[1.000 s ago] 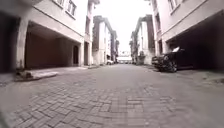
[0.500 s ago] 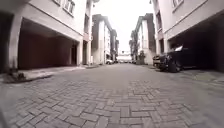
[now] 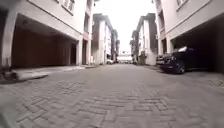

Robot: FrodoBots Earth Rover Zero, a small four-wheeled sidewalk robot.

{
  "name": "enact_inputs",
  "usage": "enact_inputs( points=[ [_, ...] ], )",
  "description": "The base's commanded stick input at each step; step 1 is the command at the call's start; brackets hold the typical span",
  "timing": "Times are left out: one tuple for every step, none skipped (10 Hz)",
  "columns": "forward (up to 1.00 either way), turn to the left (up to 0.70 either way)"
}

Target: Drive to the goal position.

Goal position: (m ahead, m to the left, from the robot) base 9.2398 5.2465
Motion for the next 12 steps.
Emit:
enact_inputs(
  points=[
    [0.7,0.0],
    [0.7,0.0],
    [0.7,0.0],
    [0.7,0.0],
    [0.7,0.0],
    [0.7,0.35],
    [0.7,0.35],
    [0.7,0.35],
    [0.7,0.35],
    [0.7,0.35],
    [0.7,0.18],
    [0.7,0.0]
  ],
)
